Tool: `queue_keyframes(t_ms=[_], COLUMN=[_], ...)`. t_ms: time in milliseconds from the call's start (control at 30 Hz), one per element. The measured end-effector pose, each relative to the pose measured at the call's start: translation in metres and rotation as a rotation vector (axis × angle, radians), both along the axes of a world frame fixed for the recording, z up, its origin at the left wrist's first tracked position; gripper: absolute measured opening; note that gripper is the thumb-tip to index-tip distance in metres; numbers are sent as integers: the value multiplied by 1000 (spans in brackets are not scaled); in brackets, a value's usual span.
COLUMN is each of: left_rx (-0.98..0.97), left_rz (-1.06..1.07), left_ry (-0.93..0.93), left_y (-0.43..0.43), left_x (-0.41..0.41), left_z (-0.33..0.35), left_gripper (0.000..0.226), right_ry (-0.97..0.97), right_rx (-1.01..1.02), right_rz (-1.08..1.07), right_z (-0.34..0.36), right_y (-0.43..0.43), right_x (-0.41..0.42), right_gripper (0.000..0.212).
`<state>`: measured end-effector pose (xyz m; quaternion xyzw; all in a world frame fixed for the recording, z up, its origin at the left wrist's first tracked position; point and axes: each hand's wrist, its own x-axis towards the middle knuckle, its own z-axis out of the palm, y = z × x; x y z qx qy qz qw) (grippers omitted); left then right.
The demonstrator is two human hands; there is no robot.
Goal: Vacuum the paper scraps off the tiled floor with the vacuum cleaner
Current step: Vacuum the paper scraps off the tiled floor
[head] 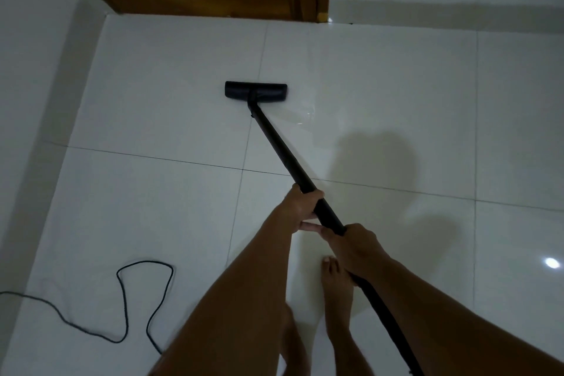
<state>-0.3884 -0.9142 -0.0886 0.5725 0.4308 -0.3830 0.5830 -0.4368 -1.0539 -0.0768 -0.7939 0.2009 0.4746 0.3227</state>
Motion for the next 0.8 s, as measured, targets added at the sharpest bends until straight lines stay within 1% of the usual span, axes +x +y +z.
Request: queue_keyframes(t_ms=[100, 267, 367, 467, 667, 800], left_rx=[14, 46, 39, 41, 60, 60], left_rz=[57, 161, 207, 234, 216, 219], left_ry=[5, 26, 42, 46, 39, 36], left_y=[22, 65, 86, 104, 136, 161], left_x=[-8, -26, -32, -30, -7, 16], left_z=[7, 11, 9, 3, -13, -23], left_gripper=[38, 24, 26, 32, 28, 28], right_ry=[15, 47, 48, 67, 60, 62], right_rx=[32, 46, 25, 16, -10, 15], right_rz=[53, 168, 243, 253, 293, 239], right_z=[10, 14, 13, 8, -13, -25], right_y=[18, 56, 78, 97, 131, 155], right_x=[1, 2, 7, 13, 31, 52], right_gripper=[45, 47, 47, 45, 54, 59])
